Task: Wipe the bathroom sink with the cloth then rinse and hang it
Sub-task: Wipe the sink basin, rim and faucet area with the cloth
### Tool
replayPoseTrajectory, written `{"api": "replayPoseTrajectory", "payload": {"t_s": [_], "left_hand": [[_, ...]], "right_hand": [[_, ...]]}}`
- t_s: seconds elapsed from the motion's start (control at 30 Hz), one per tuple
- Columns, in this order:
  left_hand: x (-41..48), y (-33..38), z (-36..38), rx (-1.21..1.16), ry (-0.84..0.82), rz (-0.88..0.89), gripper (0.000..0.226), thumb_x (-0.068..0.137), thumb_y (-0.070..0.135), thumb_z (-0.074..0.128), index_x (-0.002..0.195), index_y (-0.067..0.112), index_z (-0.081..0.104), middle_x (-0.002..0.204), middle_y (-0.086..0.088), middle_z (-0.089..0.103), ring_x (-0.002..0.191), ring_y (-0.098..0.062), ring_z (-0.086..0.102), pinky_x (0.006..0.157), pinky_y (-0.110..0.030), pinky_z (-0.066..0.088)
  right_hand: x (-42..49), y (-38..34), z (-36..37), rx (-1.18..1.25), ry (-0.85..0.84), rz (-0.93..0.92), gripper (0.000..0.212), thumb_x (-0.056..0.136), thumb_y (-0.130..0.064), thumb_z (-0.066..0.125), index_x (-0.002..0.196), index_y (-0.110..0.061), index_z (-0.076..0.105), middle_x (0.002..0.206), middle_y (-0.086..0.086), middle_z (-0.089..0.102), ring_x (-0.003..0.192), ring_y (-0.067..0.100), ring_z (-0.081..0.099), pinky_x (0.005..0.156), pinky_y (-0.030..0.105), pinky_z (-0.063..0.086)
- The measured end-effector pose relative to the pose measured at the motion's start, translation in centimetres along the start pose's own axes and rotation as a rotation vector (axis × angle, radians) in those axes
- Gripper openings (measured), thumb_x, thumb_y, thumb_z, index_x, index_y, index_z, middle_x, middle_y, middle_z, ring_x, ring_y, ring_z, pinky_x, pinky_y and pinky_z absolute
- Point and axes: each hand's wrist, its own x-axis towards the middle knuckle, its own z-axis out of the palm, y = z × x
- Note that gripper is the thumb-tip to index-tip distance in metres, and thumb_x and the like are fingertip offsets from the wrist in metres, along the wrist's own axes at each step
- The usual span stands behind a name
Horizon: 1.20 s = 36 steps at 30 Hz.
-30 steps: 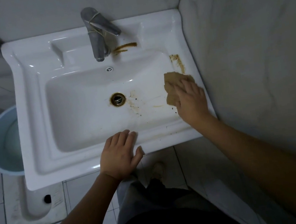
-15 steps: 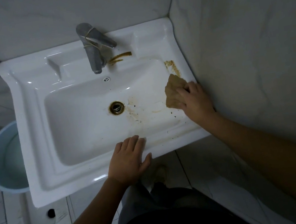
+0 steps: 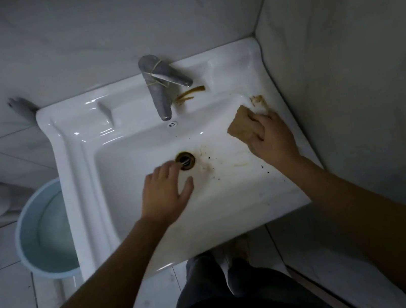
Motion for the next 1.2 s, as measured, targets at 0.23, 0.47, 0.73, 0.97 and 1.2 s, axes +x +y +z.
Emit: {"api": "replayPoseTrajectory", "payload": {"t_s": [0.23, 0.47, 0.73, 0.97, 1.2], "left_hand": [[8.9, -7.0, -3.8, 0.107, 0.131, -0.018, 0.060, 0.097, 0.053, 0.038, 0.141, 0.013, 0.049, 0.148, -0.015, 0.050, 0.135, -0.036, 0.047, 0.108, -0.049, 0.038], [11.8, -9.9, -1.6, 0.167, 0.091, 0.088, 0.060, 0.100, 0.050, 0.036, 0.142, 0.009, 0.049, 0.150, -0.019, 0.047, 0.139, -0.038, 0.044, 0.112, -0.051, 0.037], [11.7, -10.2, -0.4, 0.183, 0.090, 0.040, 0.060, 0.100, 0.046, 0.042, 0.148, 0.011, 0.045, 0.158, -0.018, 0.039, 0.147, -0.036, 0.034, 0.120, -0.051, 0.028], [12.0, -9.1, -0.2, 0.129, 0.112, -0.026, 0.056, 0.098, 0.044, 0.046, 0.142, 0.010, 0.049, 0.154, -0.017, 0.044, 0.145, -0.036, 0.038, 0.120, -0.052, 0.029], [11.8, -6.5, -3.1, -0.089, 0.212, -0.227, 0.053, 0.100, 0.046, 0.039, 0.139, 0.014, 0.054, 0.147, -0.008, 0.053, 0.136, -0.028, 0.047, 0.107, -0.042, 0.039]], "right_hand": [[3.7, -7.3, 2.3, 0.136, 0.090, -0.156, 0.055, 0.091, -0.018, 0.058, 0.145, -0.022, 0.046, 0.133, 0.008, 0.054, 0.121, 0.021, 0.050, 0.095, 0.023, 0.037], [10.4, -10.4, 7.8, -0.121, 0.063, -0.135, 0.053, 0.090, -0.012, 0.058, 0.141, -0.016, 0.047, 0.138, 0.015, 0.046, 0.121, 0.032, 0.046, 0.094, 0.042, 0.050], [10.6, -11.0, 10.3, -0.165, 0.071, -0.253, 0.056, 0.091, -0.017, 0.051, 0.145, -0.031, 0.044, 0.144, 0.011, 0.047, 0.121, 0.035, 0.045, 0.096, 0.045, 0.047], [11.1, -7.5, 8.0, -0.187, 0.061, -0.216, 0.054, 0.079, -0.004, 0.067, 0.130, -0.019, 0.055, 0.129, 0.011, 0.048, 0.116, 0.034, 0.046, 0.077, 0.043, 0.054], [12.5, -9.6, 8.4, -0.159, 0.032, -0.251, 0.050, 0.078, -0.008, 0.073, 0.126, -0.012, 0.060, 0.125, 0.020, 0.052, 0.116, 0.042, 0.048, 0.094, 0.052, 0.049]]}}
